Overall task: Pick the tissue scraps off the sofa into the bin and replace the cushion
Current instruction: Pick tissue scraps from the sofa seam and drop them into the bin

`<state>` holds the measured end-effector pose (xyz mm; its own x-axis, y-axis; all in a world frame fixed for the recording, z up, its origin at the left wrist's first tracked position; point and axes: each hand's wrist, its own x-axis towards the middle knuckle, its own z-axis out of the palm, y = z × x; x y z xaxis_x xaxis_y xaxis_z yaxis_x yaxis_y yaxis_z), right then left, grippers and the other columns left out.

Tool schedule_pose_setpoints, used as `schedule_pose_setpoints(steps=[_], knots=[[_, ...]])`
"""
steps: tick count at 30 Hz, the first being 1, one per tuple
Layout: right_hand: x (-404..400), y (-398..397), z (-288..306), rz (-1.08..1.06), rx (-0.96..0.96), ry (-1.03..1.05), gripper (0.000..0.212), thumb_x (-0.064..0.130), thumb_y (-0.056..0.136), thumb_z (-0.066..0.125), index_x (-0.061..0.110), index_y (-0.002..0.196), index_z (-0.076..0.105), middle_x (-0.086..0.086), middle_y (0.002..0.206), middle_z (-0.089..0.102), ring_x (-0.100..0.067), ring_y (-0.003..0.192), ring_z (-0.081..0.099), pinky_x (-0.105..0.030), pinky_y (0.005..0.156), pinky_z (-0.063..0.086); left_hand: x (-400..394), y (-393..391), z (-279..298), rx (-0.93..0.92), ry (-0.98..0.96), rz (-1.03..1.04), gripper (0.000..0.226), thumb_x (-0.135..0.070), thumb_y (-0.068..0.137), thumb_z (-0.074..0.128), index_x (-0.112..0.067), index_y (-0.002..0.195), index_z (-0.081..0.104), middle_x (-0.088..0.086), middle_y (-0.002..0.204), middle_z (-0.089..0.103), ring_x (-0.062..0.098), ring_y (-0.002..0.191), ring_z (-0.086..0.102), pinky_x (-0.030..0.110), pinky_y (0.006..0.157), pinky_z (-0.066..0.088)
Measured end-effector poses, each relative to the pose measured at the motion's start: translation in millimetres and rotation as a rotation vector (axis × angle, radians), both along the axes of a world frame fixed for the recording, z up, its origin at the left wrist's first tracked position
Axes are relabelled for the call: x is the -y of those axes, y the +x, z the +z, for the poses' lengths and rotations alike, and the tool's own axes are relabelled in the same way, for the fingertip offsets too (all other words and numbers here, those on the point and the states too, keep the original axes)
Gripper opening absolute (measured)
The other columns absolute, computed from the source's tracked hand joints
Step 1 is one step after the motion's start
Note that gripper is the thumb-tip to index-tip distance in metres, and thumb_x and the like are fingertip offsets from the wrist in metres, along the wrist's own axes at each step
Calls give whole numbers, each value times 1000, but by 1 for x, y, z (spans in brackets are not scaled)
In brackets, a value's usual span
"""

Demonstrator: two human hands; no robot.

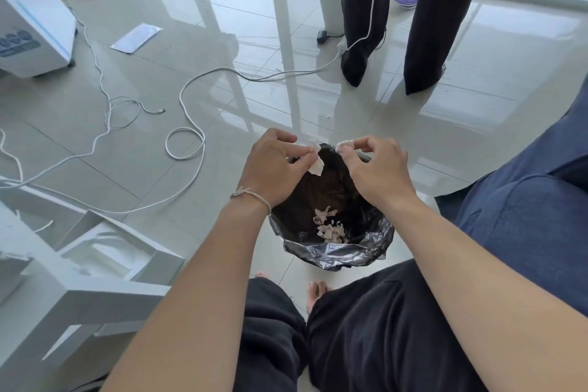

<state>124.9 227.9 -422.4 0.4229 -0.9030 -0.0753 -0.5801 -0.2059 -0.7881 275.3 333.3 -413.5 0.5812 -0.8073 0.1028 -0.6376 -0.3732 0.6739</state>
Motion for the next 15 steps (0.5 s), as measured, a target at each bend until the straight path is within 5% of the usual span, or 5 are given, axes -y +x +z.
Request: schedule_pose_setpoints(steps=[10, 15], knots=[[0, 1, -2, 6, -22, 11, 29, 51, 95, 59, 27, 106, 70, -4, 120, 62, -26, 126, 44, -36, 99, 38, 2, 1, 3, 16, -4, 29, 28, -41, 87, 73, -20, 105, 79, -5, 116, 66, 9, 103, 63, 17, 91, 42], [0, 0, -1, 1, -21, 16, 29, 52, 95, 59, 27, 105, 70, -5, 120, 62, -26, 125, 45, -39, 101, 40, 1, 2, 5, 37, -8, 36, 32, -42, 87, 71, -20, 109, 78, -7, 116, 67, 6, 106, 61, -4, 79, 30]])
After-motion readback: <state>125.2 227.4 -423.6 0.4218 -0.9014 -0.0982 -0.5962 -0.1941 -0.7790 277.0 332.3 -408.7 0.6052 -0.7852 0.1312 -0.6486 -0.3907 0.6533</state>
